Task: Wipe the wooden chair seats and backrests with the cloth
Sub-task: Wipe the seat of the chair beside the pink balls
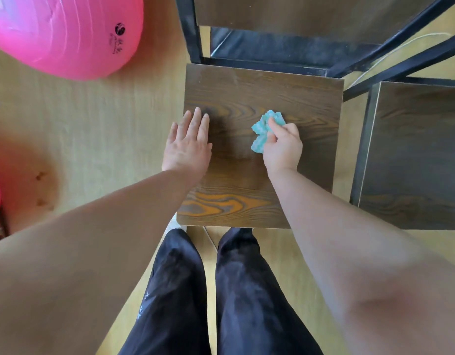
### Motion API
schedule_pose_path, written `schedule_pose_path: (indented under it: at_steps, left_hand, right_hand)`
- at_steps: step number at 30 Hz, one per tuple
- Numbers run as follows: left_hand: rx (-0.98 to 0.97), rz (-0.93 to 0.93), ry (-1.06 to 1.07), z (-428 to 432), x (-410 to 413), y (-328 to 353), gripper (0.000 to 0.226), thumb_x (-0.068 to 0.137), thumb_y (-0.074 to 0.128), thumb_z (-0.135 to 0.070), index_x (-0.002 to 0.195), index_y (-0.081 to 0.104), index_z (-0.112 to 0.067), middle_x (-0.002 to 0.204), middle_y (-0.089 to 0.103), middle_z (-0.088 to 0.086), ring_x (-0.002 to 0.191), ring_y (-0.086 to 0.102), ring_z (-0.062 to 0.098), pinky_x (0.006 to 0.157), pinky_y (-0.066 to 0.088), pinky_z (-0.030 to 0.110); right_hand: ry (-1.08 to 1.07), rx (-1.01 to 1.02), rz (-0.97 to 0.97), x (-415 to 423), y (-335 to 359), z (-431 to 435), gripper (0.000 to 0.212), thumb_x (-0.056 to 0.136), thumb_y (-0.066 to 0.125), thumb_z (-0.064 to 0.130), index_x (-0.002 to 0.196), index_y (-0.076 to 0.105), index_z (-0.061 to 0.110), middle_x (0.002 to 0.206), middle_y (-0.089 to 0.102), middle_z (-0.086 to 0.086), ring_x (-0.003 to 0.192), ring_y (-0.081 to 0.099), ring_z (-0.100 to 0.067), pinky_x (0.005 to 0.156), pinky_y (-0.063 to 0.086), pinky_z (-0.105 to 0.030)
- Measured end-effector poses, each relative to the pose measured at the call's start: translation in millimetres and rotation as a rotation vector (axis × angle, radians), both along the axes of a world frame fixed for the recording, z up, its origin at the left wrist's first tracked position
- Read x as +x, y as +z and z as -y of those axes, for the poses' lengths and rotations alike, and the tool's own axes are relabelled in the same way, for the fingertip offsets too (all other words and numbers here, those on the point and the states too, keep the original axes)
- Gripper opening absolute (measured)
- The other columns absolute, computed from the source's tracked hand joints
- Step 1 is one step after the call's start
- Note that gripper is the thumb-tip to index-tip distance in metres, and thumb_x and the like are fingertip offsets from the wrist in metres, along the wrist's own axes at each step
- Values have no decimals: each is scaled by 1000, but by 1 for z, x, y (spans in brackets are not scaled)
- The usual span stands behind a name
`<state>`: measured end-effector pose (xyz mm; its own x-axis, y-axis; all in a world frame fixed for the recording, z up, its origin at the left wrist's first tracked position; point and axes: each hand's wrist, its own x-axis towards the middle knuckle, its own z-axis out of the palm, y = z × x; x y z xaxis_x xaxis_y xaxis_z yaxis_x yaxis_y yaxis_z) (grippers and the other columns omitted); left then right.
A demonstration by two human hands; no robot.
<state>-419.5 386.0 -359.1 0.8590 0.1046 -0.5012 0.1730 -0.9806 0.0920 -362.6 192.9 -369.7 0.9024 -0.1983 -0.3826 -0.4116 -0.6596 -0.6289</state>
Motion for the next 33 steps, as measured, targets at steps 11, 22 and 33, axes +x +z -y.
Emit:
schedule_pose_path:
  at_steps: [11,22,33]
  left_hand:
    - [-52,40,115,-80,-53,-10,61,106,25,-33,158,-1,-15,167,-4,3,153,-6,22,124,2,42]
    - [-87,67,180,-120,-84,-14,63,104,29,-33,158,3,-16,167,-1,2,153,-4,21,124,3,42]
    - [-54,51,138,-117,-90,-6,62,106,27,-34,158,-2,-16,167,-6,2,153,-8,21,124,2,42]
  right_hand:
    - [25,-135,44,-27,-5,-76,36,98,53,8,129,64,22,105,48,11,100,56,-8,86,39,-9]
    - [-51,-120,22,-40,-3,-103,36,99,51,8,128,65,24,106,50,12,103,56,-8,92,48,-19]
    - [207,-88,45,-77,-5,-145,38,95,52,5,129,64,18,112,56,-6,102,58,-19,91,39,-18]
